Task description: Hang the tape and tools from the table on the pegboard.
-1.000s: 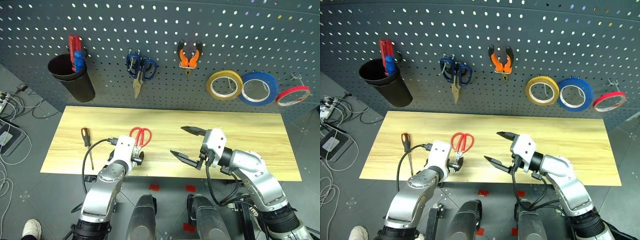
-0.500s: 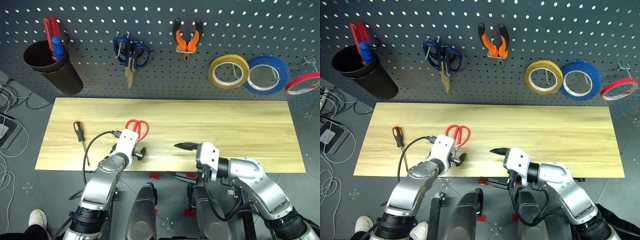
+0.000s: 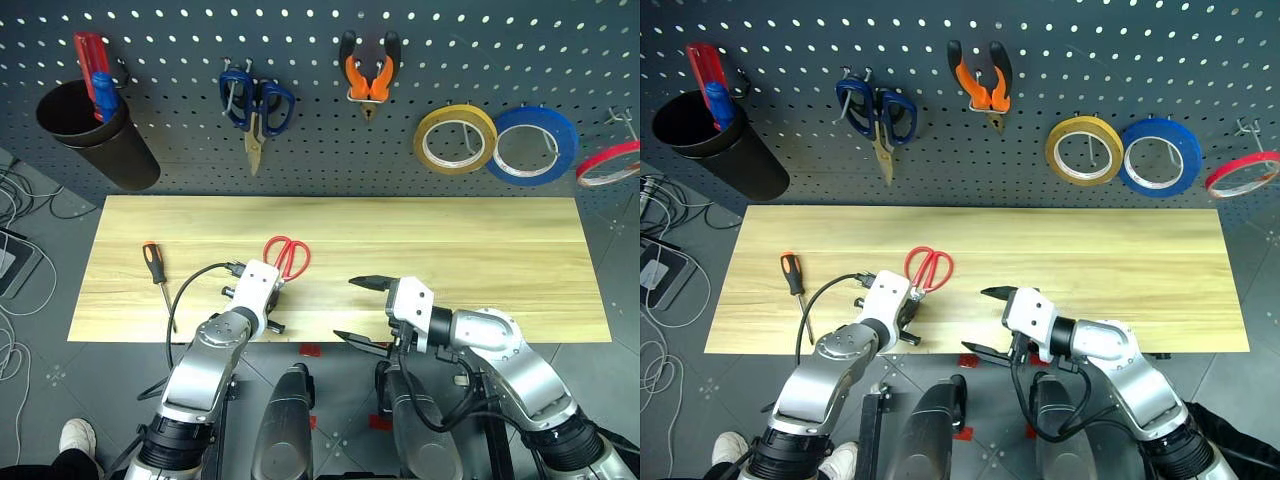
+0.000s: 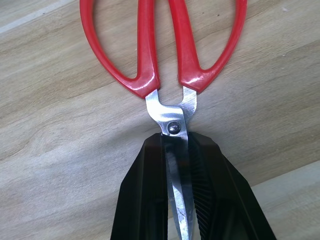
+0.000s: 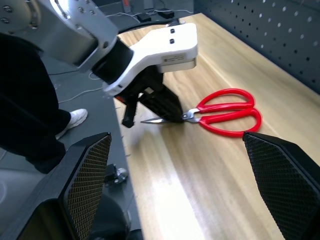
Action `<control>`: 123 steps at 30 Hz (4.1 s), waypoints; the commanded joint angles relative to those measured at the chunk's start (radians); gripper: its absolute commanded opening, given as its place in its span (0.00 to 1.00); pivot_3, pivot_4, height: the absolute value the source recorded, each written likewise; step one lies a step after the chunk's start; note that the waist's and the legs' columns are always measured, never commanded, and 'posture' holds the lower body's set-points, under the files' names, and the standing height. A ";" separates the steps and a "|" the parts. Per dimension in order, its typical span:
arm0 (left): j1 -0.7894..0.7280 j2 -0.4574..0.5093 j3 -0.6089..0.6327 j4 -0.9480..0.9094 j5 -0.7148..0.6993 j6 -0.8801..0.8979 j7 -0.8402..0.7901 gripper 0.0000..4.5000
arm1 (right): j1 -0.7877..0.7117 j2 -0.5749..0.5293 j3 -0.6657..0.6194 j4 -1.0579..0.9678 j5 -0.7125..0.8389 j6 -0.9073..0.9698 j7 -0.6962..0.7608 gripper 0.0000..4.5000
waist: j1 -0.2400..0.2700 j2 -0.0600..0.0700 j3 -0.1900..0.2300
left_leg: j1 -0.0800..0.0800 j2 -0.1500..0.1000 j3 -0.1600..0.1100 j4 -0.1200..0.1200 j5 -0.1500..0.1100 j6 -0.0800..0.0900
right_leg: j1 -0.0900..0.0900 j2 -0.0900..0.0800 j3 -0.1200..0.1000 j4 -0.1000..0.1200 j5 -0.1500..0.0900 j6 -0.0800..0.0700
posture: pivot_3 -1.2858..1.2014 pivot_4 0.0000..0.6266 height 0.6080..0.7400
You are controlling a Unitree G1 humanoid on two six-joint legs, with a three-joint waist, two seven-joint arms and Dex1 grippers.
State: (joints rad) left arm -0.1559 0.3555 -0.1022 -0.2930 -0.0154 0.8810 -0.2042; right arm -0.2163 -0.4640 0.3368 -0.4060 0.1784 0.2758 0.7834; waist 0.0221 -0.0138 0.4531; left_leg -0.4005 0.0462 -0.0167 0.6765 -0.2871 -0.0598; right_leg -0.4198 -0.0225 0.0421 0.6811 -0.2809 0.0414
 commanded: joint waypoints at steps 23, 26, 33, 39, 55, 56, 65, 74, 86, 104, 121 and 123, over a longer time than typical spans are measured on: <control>0.135 0.148 -0.023 -0.032 0.277 -0.816 0.095 0.07 | 0.022 0.122 -0.197 0.005 0.126 -0.158 -0.056 1.00 | 0.025 -0.016 -0.157 | -0.021 -0.001 -0.006 0.000 0.004 -0.011 | -0.017 -0.001 -0.009 -0.002 0.000 -0.001 | 0.59 0.27 1.00; 0.132 0.145 0.009 -0.024 0.301 -0.916 0.133 0.07 | 0.004 0.120 -0.218 0.011 0.157 -0.165 -0.051 1.00 | 0.033 -0.017 -0.179 | -0.021 -0.002 -0.004 0.000 0.004 -0.011 | -0.017 0.000 -0.008 -0.002 0.000 -0.001 | 0.59 0.25 1.00; 0.087 0.104 0.048 0.018 0.321 -0.997 0.171 0.07 | -0.036 0.128 -0.226 0.062 0.146 -0.212 -0.050 1.00 | 0.046 -0.017 -0.227 | -0.020 -0.002 0.000 0.000 0.003 -0.010 | -0.016 0.000 -0.008 -0.002 0.001 -0.001 | 0.59 0.20 1.00; 0.024 0.070 0.061 0.043 0.298 -0.967 0.137 0.07 | -0.052 0.141 -0.214 0.091 0.130 -0.234 -0.053 1.00 | 0.060 -0.018 -0.251 | -0.015 -0.002 0.001 0.001 0.002 -0.007 | -0.011 0.001 -0.007 -0.002 0.001 -0.001 | 0.59 0.20 1.00; -0.064 0.005 0.050 0.125 0.235 -0.759 0.018 0.07 | -0.073 0.143 -0.239 0.075 0.138 -0.192 -0.116 1.00 | 0.059 -0.020 -0.257 | -0.008 -0.002 0.001 0.002 0.000 -0.004 | -0.003 0.002 -0.007 -0.002 0.000 -0.001 | 0.57 0.25 1.00; -0.059 0.001 0.052 0.121 0.230 -0.746 0.013 0.07 | -0.070 0.142 -0.239 0.070 0.139 -0.189 -0.118 1.00 | 0.059 -0.020 -0.257 | -0.008 -0.002 0.001 0.002 0.000 -0.004 | -0.003 0.002 -0.007 -0.002 0.000 -0.001 | 0.57 0.26 1.00; -0.031 -0.010 0.080 0.091 0.219 -0.685 0.017 0.53 | -0.060 0.136 -0.241 0.053 0.146 -0.166 -0.119 1.00 | 0.057 -0.020 -0.257 | -0.005 -0.002 0.002 0.001 -0.003 0.001 | -0.001 0.002 -0.005 -0.002 0.000 -0.001 | 0.57 0.31 1.00; 0.137 -0.072 0.168 -0.010 0.219 -0.505 0.088 1.00 | -0.048 0.093 -0.208 0.039 0.175 -0.146 -0.038 1.00 | 0.053 -0.016 -0.243 | 0.001 -0.001 0.000 0.001 -0.006 0.007 | 0.004 0.002 -0.002 -0.002 -0.001 -0.003 | 0.59 0.45 1.00; 0.132 0.005 0.382 0.032 0.118 -0.307 0.051 1.00 | -0.202 0.151 -0.043 0.039 0.229 0.114 0.016 1.00 | 0.057 -0.011 -0.125 | 0.004 -0.001 -0.007 0.003 -0.006 0.007 | 0.008 0.002 -0.006 0.000 -0.002 -0.004 | 0.61 0.68 1.00; -0.211 0.109 0.553 0.397 -0.113 -0.204 0.024 1.00 | -0.294 0.184 0.007 -0.018 0.208 0.250 -0.014 1.00 | 0.037 -0.015 -0.006 | -0.003 0.000 -0.005 0.003 -0.005 0.005 | -0.005 0.002 -0.005 0.009 -0.002 -0.004 | 0.59 0.86 1.00; -0.290 0.141 0.561 0.610 -0.176 -0.189 0.039 0.91 | -0.283 0.174 -0.008 -0.023 0.214 0.298 -0.038 1.00 | 0.030 -0.015 0.027 | -0.016 0.000 -0.005 0.003 0.003 -0.008 | -0.023 0.002 -0.005 0.016 -0.002 -0.004 | 0.58 0.92 1.00; -0.296 0.138 0.573 0.620 -0.187 -0.183 0.055 0.80 | -0.283 0.171 -0.010 -0.024 0.216 0.301 -0.038 1.00 | 0.029 -0.015 0.027 | -0.016 0.000 -0.005 0.003 0.003 -0.008 | -0.023 0.002 -0.005 0.015 -0.002 -0.004 | 0.58 0.93 1.00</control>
State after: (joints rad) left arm -0.4710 0.4963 0.4439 0.3026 -0.1970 0.6805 -0.1724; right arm -0.5120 -0.2941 0.3341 -0.3878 0.3758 0.5782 0.7421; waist 0.0512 -0.0288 0.4802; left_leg -0.4165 0.0463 -0.0221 0.6795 -0.2845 -0.0676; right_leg -0.4424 -0.0205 0.0373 0.6966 -0.2828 0.0376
